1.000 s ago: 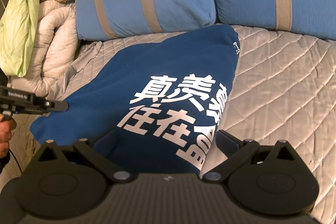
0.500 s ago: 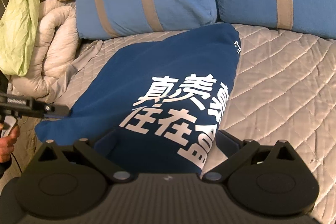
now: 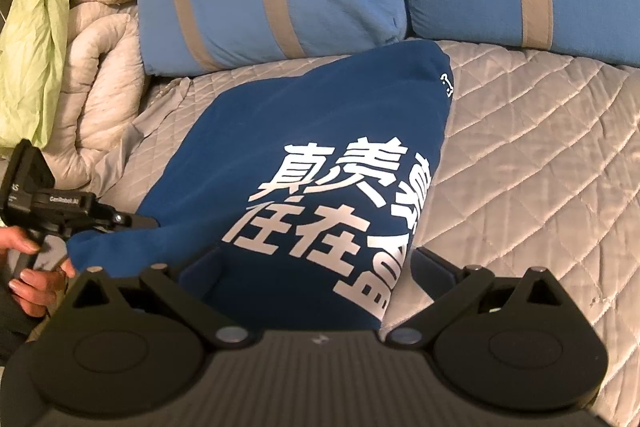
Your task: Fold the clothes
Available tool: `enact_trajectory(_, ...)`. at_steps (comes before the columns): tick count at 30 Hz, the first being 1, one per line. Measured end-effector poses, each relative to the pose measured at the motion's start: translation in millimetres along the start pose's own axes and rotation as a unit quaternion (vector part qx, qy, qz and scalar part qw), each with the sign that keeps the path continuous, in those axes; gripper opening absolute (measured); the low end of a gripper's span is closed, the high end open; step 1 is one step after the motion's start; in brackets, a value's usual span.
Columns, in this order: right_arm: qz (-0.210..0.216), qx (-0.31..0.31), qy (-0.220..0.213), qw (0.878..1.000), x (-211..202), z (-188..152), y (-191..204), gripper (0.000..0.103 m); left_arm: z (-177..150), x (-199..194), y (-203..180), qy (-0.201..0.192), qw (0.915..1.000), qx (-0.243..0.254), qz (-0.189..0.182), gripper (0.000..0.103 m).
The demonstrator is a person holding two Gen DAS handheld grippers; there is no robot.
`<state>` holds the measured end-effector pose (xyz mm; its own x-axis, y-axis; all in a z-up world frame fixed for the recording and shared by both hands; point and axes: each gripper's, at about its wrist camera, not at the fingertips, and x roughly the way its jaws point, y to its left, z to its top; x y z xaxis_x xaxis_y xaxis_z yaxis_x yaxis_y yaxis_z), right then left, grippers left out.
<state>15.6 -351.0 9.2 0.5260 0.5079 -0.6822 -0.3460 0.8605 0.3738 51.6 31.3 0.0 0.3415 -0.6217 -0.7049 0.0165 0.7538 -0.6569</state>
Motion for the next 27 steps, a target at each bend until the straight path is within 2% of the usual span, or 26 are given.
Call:
enact_trajectory(3, 0.001, 0.001, 0.001, 1.0, 0, 0, -1, 0.103, 1, -1, 11, 0.006, 0.9988, -0.026, -0.04, 0.089)
enact_trajectory(7, 0.0, 0.004, -0.002, 1.0, 0, 1, -2, 0.103, 0, 7, 26, 0.033, 0.9889, -0.079, -0.121, 0.089)
enact_trajectory(11, -0.001, 0.017, -0.007, 1.0, -1, 5, -7, 0.103, -1, 14, 29, 0.048, 0.9823, -0.094, -0.154, 0.087)
enact_trajectory(12, 0.0, 0.022, -0.008, 1.0, -1, 6, -9, 0.103, -1, 15, 30, 0.051, 0.9805, -0.098, -0.163, 0.083)
enact_trajectory(13, 0.002, 0.027, -0.009, 1.0, -1, 8, -12, 0.103, -1, 18, 30, 0.058, 0.9789, -0.1, -0.168, 0.08)
enact_trajectory(15, 0.005, 0.037, -0.009, 0.999, 1, 14, -18, 0.103, -3, 25, 29, 0.072, 0.9786, -0.102, -0.164, 0.057)
enact_trajectory(18, 0.0, 0.048, -0.014, 0.999, 6, 25, -29, 0.103, -8, 30, 33, 0.076, 0.9779, -0.109, -0.162, 0.041)
enact_trajectory(22, 0.002, 0.087, -0.017, 0.996, 18, 44, -56, 0.103, -12, 29, 37, 0.063, 0.9769, -0.111, -0.171, 0.037)
enact_trajectory(27, 0.054, 0.175, -0.012, 0.983, 48, 59, -102, 0.103, -12, 27, 35, 0.056, 0.9779, -0.101, -0.175, 0.037)
